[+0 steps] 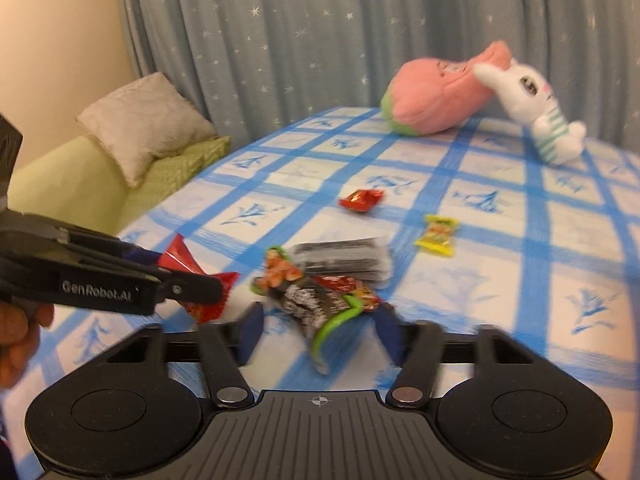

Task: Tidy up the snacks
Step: 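Grasp the green-edged chocolate bar with the right gripper while the left grasps the red packet, then carry the chocolate bar and red packet over the orange tray with both grippers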

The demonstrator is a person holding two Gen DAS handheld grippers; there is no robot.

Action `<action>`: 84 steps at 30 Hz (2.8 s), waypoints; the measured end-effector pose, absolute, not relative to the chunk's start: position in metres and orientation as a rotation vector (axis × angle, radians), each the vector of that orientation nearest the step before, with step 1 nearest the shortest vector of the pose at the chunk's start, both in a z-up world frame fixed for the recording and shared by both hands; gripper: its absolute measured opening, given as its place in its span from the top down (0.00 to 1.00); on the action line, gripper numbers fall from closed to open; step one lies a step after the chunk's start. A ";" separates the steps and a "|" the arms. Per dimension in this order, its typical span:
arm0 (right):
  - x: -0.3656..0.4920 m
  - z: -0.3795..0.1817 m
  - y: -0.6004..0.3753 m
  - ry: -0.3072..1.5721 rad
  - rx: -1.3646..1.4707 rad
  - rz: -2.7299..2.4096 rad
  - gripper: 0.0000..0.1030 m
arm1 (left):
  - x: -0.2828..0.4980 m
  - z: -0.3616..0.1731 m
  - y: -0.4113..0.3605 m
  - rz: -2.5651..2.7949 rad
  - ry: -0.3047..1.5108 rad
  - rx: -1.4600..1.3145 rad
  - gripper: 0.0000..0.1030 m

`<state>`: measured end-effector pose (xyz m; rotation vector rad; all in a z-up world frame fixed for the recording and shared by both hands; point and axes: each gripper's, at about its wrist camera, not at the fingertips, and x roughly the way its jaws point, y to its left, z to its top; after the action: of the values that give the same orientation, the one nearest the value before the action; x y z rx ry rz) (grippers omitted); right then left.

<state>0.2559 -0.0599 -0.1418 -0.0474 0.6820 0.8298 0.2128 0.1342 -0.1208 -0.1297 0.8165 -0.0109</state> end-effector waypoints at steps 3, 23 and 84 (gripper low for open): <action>0.260 -0.143 -0.063 0.708 0.009 0.820 0.85 | 0.212 -0.122 0.131 -0.018 0.820 -0.129 0.65; 0.224 -0.120 -0.189 0.993 0.401 0.476 0.83 | 0.175 -0.126 0.071 -0.196 0.843 -0.164 0.65; 0.209 -0.135 -0.124 0.760 -0.201 0.585 0.72 | 0.167 -0.138 0.051 -0.103 0.804 0.009 0.59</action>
<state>0.2085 -0.1244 -0.1353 -0.2014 0.7597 0.5848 0.1668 0.0505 -0.1381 0.0089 0.8042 -0.1034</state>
